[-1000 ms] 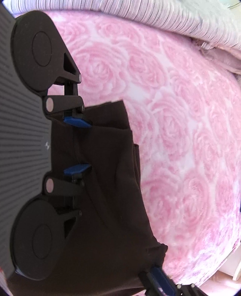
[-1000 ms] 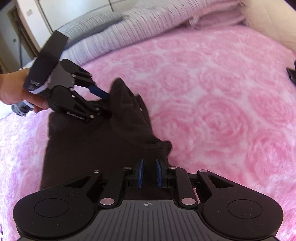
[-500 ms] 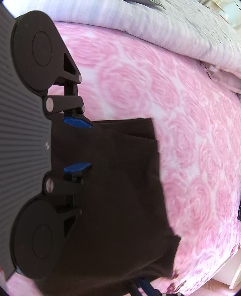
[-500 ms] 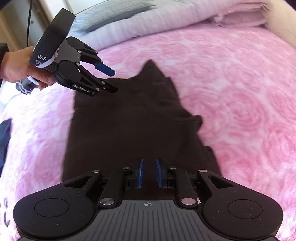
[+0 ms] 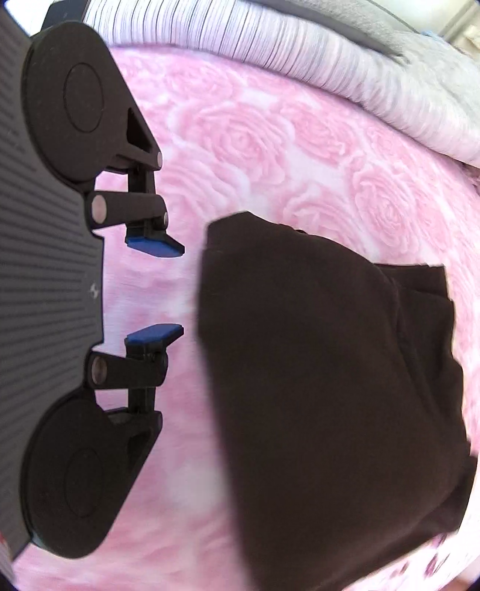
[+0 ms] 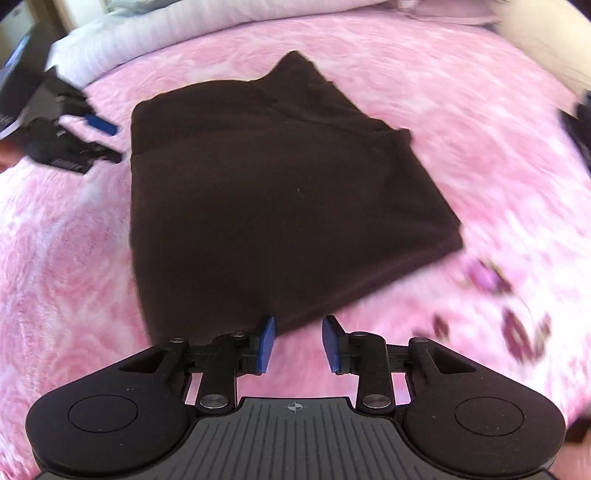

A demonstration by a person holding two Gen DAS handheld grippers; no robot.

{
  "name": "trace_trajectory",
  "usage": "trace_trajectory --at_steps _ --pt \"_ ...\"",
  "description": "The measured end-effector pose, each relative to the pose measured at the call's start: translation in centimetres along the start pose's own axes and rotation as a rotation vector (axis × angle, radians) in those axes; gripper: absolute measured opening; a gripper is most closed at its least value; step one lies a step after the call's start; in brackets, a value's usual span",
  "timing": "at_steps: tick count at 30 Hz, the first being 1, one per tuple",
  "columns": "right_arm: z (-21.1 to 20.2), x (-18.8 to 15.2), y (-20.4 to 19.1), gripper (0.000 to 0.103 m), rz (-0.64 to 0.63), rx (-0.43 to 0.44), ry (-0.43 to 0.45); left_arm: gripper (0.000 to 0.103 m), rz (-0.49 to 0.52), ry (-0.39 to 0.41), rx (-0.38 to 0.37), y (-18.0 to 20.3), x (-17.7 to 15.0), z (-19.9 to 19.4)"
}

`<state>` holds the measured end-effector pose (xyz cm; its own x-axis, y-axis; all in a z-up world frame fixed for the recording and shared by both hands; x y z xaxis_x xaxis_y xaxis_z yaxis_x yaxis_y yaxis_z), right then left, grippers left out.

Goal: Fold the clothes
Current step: 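Release the sweater with the right gripper and pull both grippers back, then grasp the folded sweater edge with the left gripper while the right gripper grasps it too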

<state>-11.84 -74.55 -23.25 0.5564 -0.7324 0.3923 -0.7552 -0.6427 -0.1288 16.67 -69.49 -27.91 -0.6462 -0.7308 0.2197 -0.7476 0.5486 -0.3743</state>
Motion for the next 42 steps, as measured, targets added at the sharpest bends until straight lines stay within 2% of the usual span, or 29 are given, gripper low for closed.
trace_trajectory --at_steps 2,4,6,15,25,27,30,31,34,36,42 --pt "-1.6 -0.8 -1.1 0.033 0.011 -0.022 0.025 0.035 0.023 0.007 0.003 0.4 -0.9 -1.5" --pt "-2.7 -1.4 -2.5 0.039 0.014 -0.049 0.028 0.035 0.046 0.019 0.008 0.8 -1.6 -3.0" --pt "-3.6 -1.9 -4.0 0.063 0.017 -0.073 0.033 0.035 0.056 0.028 0.003 1.1 -2.0 -4.0" --pt "-5.8 -2.9 -9.1 0.064 -0.104 -0.065 0.056 0.036 0.087 0.066 -0.007 3.3 -3.0 -7.1" --pt "-5.7 -3.0 -11.3 0.064 -0.131 -0.066 0.059 0.036 0.145 0.084 -0.007 3.5 -4.0 -7.1" --pt "-5.3 -3.2 -11.7 0.064 -0.154 -0.085 0.057 0.042 0.201 0.101 0.021 4.0 -4.3 -6.8" --pt "-4.1 -3.7 -12.8 0.064 -0.27 -0.172 0.071 0.067 0.374 0.151 0.093 5.7 -5.0 -5.9" --pt "-3.5 -4.0 -13.3 0.064 -0.324 -0.206 0.076 0.071 0.441 0.17 0.115 6.3 -5.3 -5.5" --pt "-0.8 -5.0 -14.4 0.064 -0.476 -0.287 0.084 0.075 0.602 0.226 0.167 7.8 -5.6 -4.0" --pt "0.9 -5.5 -14.8 0.064 -0.558 -0.326 0.093 0.079 0.654 0.265 0.198 8.2 -5.3 -2.7" --pt "6.0 -6.8 -14.7 0.064 -0.742 -0.44 0.132 0.08 0.785 0.358 0.271 9.4 -4.4 1.0"
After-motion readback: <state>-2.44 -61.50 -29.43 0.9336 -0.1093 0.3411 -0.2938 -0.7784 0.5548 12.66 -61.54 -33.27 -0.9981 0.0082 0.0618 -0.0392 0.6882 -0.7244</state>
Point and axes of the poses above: each gripper's, at about its wrist camera, not at the fingertips, and z roughly the way its jaws point, y to its right, x to its top, the point moved 1 cm from there along z, roughly the way its jaws point, and after that the axes turned 10 degrees about z, right-handed, at the moved point
